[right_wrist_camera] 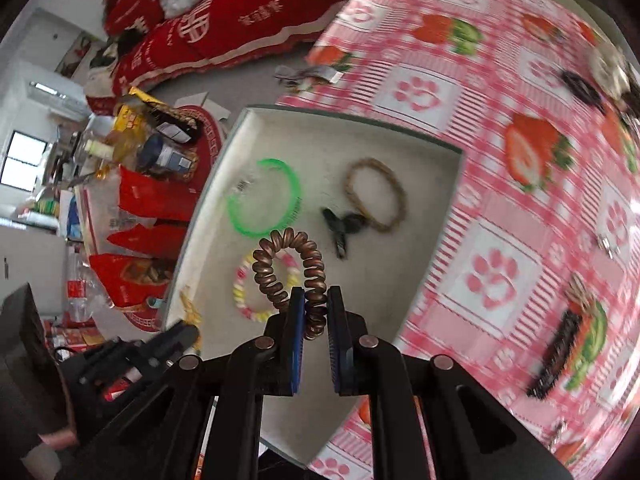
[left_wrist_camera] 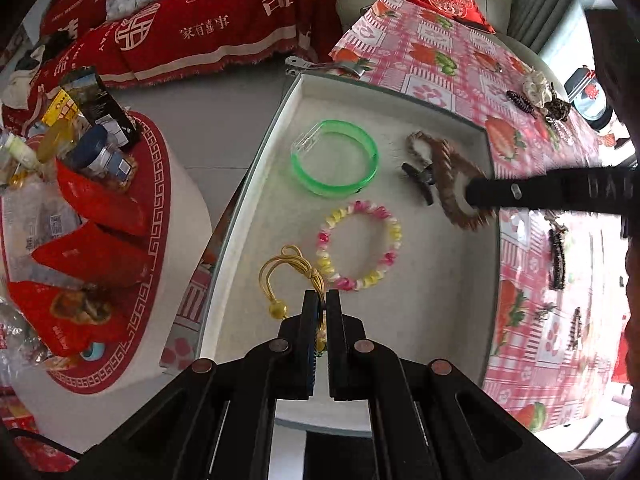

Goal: Organize jewelry
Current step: 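Carry the yellow hair tie into the white box while the right tool drops the coiled hair tie there, then open the left tool to release the yellow hair tie into the box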

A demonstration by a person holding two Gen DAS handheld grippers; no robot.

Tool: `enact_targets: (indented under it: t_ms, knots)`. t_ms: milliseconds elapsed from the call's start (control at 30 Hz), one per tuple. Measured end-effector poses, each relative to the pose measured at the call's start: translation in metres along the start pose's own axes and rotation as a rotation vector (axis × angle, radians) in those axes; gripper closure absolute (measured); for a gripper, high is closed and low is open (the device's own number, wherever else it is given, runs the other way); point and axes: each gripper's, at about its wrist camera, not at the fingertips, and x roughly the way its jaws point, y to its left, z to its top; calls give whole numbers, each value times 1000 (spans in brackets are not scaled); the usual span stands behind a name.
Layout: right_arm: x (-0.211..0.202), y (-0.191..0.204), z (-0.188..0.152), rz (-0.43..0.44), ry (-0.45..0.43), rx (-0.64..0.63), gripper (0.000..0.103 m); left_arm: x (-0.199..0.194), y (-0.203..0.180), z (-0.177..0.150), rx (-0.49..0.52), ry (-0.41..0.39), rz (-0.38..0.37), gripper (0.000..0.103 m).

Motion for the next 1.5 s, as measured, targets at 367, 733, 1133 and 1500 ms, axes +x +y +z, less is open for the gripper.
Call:
enact_targets:
  t_ms: [367,733,1133,1500]
  knots:
    - [44,31,49,22,39,-71,91,24,-1,0,7,15,15,93]
    - [73,35,64,-18,106,-85,91,33,5,0,-8,30,43,93]
    - [72,41,70,-7,92,-94,55,31,1,0,7,27,70,93]
    - [34,9,51,12,26,-4,52,30,-12,1,61,48,61,92]
